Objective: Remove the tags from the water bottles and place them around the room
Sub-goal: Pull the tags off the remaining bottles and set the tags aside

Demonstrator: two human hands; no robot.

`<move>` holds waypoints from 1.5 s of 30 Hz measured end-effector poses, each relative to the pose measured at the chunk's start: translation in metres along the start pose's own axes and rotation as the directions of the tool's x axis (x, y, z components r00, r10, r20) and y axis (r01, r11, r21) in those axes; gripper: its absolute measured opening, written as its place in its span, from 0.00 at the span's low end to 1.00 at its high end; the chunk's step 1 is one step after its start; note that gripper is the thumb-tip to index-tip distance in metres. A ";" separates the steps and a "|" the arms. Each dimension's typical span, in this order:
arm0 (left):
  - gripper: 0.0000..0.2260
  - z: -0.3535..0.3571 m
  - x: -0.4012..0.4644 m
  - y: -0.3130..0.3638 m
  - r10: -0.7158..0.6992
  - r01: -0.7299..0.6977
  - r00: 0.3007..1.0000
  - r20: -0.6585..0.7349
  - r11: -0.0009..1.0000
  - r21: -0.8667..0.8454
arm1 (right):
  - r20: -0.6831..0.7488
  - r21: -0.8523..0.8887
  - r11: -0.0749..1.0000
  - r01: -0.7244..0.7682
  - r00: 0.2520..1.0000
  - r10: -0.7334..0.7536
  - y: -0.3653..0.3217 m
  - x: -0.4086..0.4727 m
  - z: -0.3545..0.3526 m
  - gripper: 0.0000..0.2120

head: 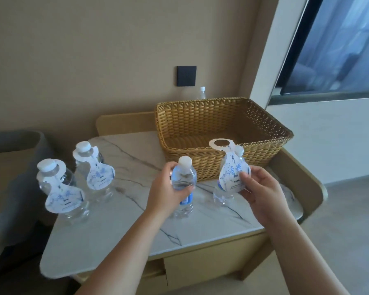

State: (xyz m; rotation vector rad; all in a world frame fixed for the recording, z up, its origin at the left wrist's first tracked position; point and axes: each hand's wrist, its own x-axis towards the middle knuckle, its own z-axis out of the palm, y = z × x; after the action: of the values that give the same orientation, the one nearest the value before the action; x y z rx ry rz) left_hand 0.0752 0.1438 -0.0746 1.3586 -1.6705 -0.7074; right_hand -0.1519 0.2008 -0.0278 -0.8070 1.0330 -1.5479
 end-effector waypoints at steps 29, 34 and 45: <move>0.32 0.072 0.020 0.011 -0.006 0.005 0.998 -0.062 1.000 -0.024 | -0.410 -0.837 0.484 -0.257 0.879 -0.242 0.058 0.096 -0.199 0.17; 0.32 0.072 0.020 0.012 -0.029 0.028 0.998 -0.062 1.000 -0.014 | -0.188 -0.980 0.120 -0.159 0.935 -0.299 0.065 0.076 -0.194 0.18; 0.33 0.071 0.017 0.018 -0.061 0.061 0.996 -0.071 0.998 0.001 | -0.073 -0.988 -0.132 -0.080 0.996 -0.056 0.085 0.066 -0.207 0.22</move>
State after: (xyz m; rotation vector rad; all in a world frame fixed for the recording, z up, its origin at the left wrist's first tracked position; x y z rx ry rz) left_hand 0.0037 0.1258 -0.0897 1.4258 -1.5813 -0.6837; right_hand -0.3181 0.1730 -0.1891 -1.7535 2.3894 -0.3319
